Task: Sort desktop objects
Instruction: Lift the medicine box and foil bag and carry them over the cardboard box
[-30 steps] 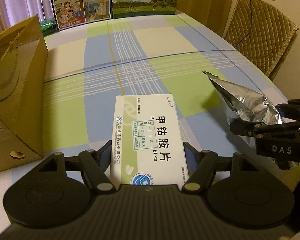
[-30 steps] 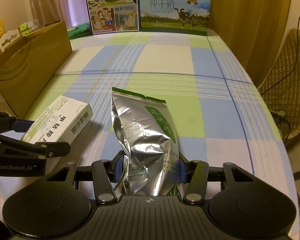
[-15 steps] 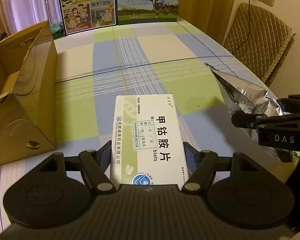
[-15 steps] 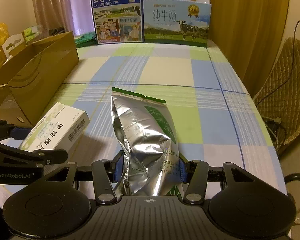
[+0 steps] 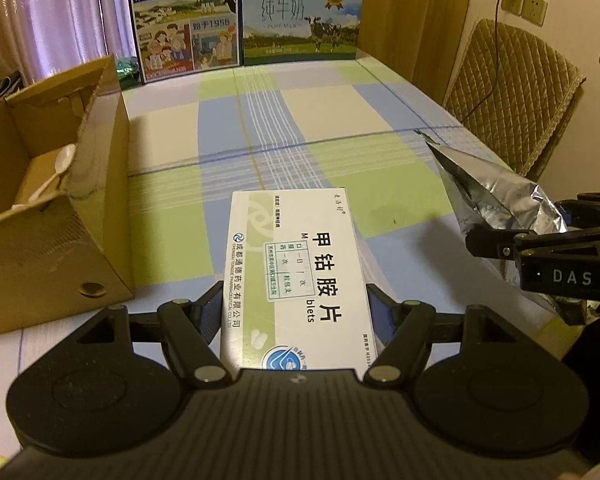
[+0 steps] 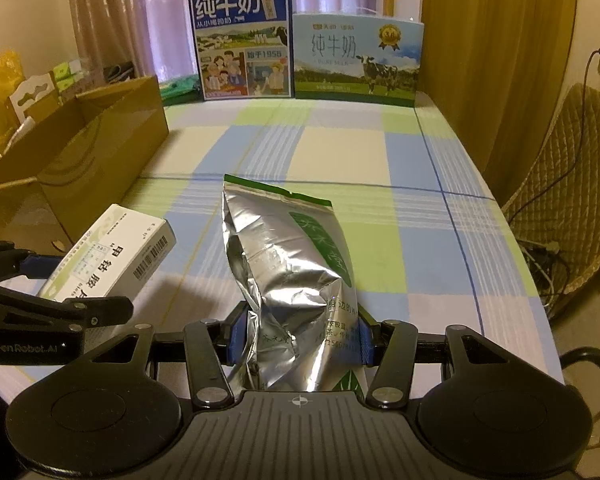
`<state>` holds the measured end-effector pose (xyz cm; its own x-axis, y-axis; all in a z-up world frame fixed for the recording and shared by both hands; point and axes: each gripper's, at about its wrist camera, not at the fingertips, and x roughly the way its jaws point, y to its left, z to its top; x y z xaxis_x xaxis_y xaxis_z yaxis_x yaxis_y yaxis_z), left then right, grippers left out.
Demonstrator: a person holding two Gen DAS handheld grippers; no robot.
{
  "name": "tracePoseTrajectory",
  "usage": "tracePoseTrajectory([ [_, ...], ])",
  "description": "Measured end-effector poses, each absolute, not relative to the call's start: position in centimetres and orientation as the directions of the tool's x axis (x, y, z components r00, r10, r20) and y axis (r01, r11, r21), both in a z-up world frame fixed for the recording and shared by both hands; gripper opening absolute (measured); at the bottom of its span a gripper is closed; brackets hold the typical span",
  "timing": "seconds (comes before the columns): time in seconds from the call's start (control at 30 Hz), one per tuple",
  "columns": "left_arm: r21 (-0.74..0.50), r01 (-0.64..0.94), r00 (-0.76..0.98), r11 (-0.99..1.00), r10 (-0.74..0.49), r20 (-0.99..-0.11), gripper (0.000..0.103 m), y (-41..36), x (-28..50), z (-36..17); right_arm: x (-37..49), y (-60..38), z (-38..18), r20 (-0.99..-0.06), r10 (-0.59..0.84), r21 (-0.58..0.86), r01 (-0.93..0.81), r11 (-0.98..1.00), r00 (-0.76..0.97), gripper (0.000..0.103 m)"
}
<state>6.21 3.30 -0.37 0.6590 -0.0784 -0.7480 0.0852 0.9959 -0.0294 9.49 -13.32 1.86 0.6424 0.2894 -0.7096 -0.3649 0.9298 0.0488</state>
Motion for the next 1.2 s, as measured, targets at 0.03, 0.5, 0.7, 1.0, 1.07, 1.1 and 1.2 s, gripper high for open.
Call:
tracePoseTrajectory([
  [0.03,-0.026,0.084,0.666,0.996,-0.076,-0.742,0.067,3.4,6.0,0.0,9.5,-13.1,2.2,-0.704,0.298,0.058,-0.366,0.929,0.644,0.049],
  [0.5,0.037,-0.029,0.763,0.999,0.046,-0.645,0.068,9.7,3.1,6.8,9.4,-4.6,7.3,-0.626,0.494,0.179,-0.506,0.844,0.603,0.049],
  [0.7,0.061,-0.101,0.768,0.993,0.116,-0.630,0.068,14.6,2.0,8.4,10.2,0.2,8.3,-0.614,0.558,0.211,-0.565,0.798,0.559,0.049],
  [1.0,0.071,-0.196,0.772,0.978,0.199,-0.604,0.068,21.4,2.3,10.3,11.3,6.6,9.1,-0.605,0.608,0.235,-0.614,0.753,0.514,0.049],
  [1.07,0.067,-0.206,0.772,0.976,0.205,-0.602,0.068,22.5,2.5,10.5,11.4,7.9,9.1,-0.606,0.613,0.237,-0.621,0.747,0.507,0.049],
  [1.1,0.064,-0.210,0.771,0.976,0.206,-0.602,0.068,23.0,2.7,10.5,11.6,8.4,9.1,-0.606,0.616,0.240,-0.623,0.745,0.504,0.049],
  [1.2,0.058,-0.214,0.769,0.975,0.205,-0.606,0.068,24.4,2.8,10.4,12.0,9.8,9.1,-0.605,0.620,0.242,-0.626,0.741,0.500,0.049],
])
